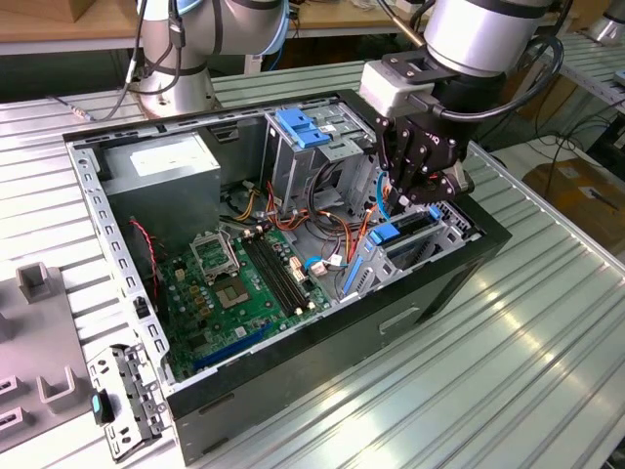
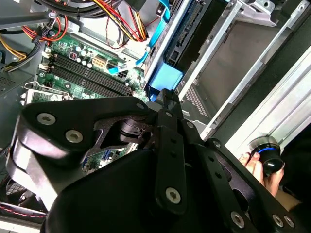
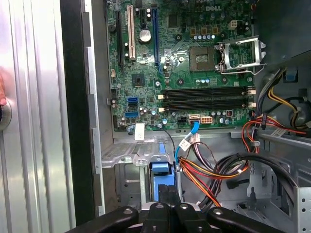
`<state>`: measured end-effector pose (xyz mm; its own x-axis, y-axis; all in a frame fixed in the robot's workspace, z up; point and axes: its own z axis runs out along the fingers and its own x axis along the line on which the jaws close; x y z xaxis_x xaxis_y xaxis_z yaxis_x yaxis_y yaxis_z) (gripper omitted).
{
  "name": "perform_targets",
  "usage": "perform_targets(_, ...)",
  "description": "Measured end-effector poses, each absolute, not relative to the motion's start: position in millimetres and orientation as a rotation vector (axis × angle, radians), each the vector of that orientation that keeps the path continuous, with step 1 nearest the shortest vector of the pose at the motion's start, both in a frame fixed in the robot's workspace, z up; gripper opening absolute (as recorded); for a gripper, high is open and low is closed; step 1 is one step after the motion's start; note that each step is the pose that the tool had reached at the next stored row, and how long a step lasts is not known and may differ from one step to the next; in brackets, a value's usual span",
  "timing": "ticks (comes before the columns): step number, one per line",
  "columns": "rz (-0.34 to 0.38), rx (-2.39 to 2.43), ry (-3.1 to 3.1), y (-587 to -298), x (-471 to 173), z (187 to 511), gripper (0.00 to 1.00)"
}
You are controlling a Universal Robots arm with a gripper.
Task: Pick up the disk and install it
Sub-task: 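Insert the first disk wire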
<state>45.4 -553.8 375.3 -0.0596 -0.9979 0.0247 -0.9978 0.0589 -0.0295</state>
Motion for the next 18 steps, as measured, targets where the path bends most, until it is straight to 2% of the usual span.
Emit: perform_targets(18, -0.061, -2.153, 2.285, -553.9, 59.0, 374.7, 0.11)
